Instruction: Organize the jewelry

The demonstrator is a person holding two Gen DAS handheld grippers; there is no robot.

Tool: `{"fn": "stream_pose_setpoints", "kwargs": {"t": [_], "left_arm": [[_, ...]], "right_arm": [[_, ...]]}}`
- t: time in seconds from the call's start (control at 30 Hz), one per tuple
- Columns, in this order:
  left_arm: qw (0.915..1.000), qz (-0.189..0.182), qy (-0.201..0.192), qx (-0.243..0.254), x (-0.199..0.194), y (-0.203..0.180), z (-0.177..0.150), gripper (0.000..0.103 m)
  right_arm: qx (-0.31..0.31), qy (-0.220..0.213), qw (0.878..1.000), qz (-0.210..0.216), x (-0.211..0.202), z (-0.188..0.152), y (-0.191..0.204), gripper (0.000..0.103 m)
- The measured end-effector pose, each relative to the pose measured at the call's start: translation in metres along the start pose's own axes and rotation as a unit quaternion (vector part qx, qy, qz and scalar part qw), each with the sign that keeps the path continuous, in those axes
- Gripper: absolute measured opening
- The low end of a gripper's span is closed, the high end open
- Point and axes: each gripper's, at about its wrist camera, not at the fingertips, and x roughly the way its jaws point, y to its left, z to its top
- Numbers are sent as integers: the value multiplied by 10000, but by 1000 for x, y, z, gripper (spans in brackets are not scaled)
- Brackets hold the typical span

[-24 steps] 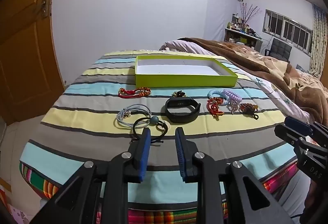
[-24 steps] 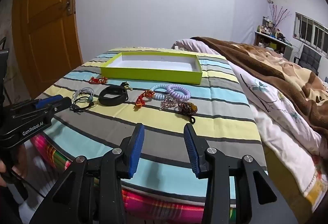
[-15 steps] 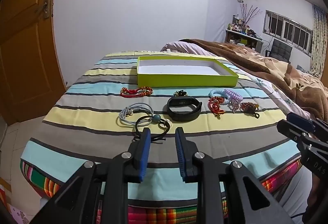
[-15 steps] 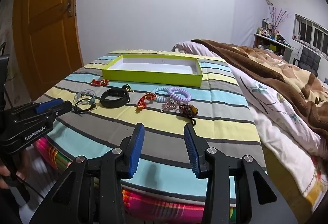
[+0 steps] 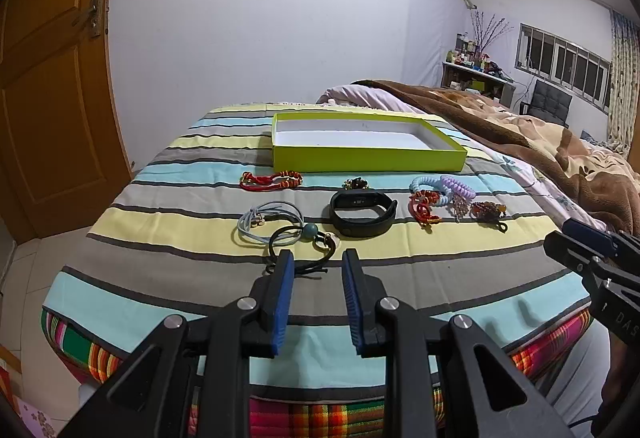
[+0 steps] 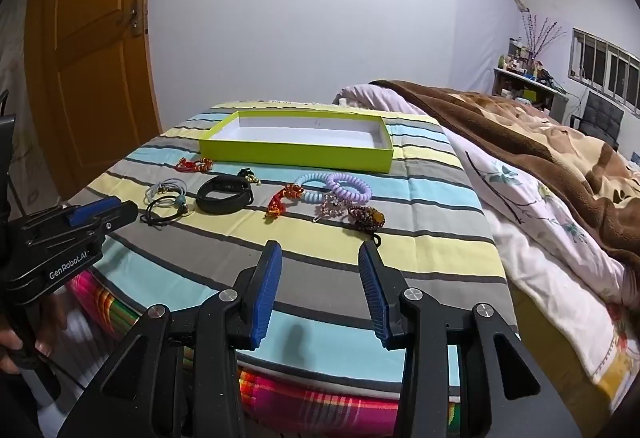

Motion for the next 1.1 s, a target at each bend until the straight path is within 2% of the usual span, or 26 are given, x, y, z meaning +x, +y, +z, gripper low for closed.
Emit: {"fn": "stream_pose_setpoints", "kwargs": {"t": [1.1], "left_arm": [[9999, 118, -39, -41, -4, 0, -6, 26]], "right_arm": [[7, -6, 10000, -11, -1, -2, 0, 41]]}}
